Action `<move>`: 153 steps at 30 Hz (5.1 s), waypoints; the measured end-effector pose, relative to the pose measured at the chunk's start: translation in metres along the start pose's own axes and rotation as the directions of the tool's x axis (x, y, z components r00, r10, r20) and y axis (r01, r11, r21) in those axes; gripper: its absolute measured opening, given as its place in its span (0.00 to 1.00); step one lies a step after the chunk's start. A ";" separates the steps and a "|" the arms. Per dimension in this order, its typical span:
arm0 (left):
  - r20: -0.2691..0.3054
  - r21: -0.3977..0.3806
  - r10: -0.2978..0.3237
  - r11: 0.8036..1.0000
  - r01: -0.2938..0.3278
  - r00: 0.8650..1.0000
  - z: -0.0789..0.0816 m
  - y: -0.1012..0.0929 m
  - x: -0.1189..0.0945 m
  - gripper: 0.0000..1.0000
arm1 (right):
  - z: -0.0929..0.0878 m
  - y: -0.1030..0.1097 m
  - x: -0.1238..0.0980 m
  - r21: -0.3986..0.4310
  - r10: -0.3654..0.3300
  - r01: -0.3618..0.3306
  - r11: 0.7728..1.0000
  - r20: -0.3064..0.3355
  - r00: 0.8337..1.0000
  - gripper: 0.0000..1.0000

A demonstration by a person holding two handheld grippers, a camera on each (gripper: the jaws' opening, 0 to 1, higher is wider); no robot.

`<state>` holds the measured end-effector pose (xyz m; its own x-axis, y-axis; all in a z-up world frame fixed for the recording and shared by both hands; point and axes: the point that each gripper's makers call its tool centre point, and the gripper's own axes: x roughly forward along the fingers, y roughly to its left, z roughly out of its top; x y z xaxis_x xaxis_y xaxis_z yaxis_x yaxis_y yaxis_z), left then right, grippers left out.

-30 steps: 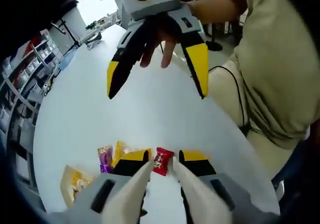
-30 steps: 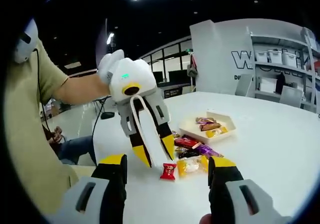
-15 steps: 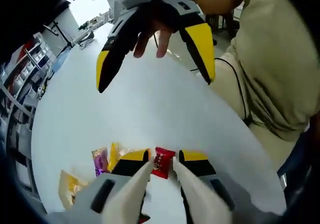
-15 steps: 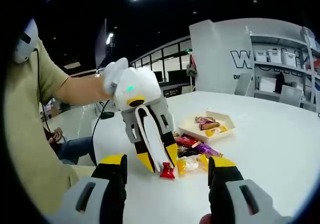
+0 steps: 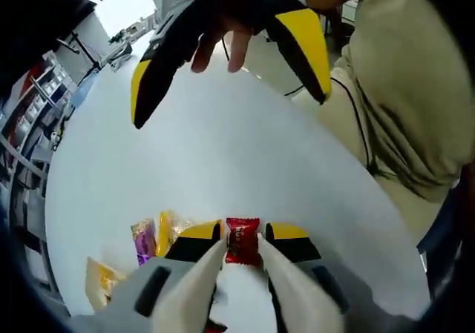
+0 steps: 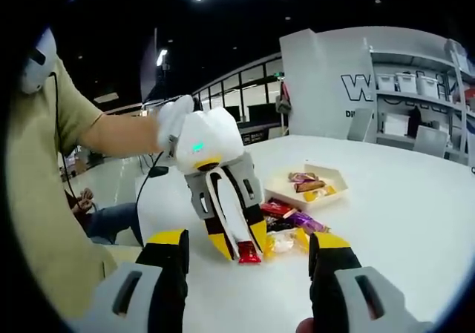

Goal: Place the target food into the container with the food tongs after gripping and lifting it, then release it inside without dropping or visibly crushing the food.

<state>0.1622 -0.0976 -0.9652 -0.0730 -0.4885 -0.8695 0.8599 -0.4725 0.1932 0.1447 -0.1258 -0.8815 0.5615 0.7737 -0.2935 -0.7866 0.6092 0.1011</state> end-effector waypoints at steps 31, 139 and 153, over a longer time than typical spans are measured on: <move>0.106 -0.235 0.023 0.972 0.003 0.994 0.003 0.001 -0.027 0.19 | 0.001 0.003 0.001 -0.005 0.004 -0.004 1.000 -0.003 1.000 0.63; -0.044 -0.601 0.385 0.727 -0.333 0.922 -0.111 0.123 -0.160 0.22 | 0.007 0.002 0.001 -0.019 0.004 -0.004 1.000 -0.002 1.000 0.63; -0.004 -0.612 0.366 0.735 -0.292 0.931 -0.083 0.097 -0.140 0.22 | 0.005 0.004 0.003 -0.015 0.010 -0.010 1.000 -0.005 1.000 0.63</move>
<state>0.2980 -0.0143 -0.8626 0.2489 -0.6248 -0.7401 0.9626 0.2439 0.1178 0.1445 -0.1199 -0.8775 0.5525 0.7786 -0.2976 -0.7958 0.5989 0.0897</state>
